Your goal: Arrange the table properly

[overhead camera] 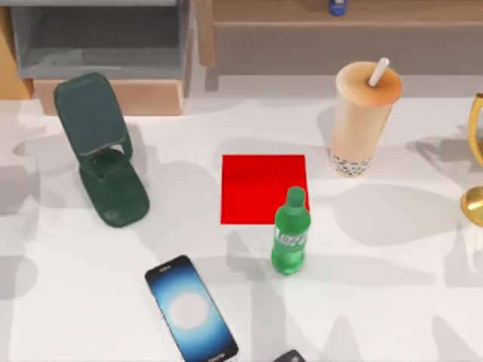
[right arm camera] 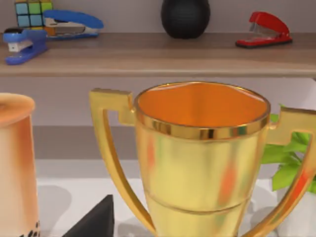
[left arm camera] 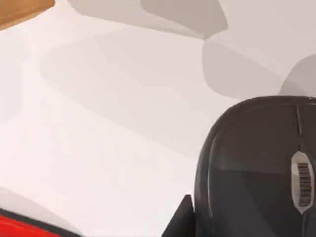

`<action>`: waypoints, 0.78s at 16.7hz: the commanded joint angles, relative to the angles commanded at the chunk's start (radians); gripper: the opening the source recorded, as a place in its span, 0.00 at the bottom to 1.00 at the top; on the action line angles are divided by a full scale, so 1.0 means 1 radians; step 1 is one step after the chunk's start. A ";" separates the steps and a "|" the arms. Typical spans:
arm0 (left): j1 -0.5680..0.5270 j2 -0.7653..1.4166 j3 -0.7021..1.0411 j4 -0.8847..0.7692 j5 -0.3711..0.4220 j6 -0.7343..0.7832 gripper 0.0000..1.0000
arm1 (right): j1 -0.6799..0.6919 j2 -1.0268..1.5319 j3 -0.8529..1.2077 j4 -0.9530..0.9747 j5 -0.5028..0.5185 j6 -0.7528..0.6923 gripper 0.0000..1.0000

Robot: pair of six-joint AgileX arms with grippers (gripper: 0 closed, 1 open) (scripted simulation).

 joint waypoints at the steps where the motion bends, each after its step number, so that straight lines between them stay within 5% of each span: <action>1: 0.005 -0.006 0.017 -0.023 0.003 0.000 0.00 | 0.000 0.000 0.000 0.000 0.000 0.000 1.00; 8: -0.006 -0.013 0.043 -0.043 0.006 0.004 0.00 | 0.000 0.000 0.000 0.000 0.000 0.000 1.00; 13: -0.162 -0.060 0.229 -0.082 0.007 -0.019 0.00 | 0.000 0.000 0.000 0.000 0.000 0.000 1.00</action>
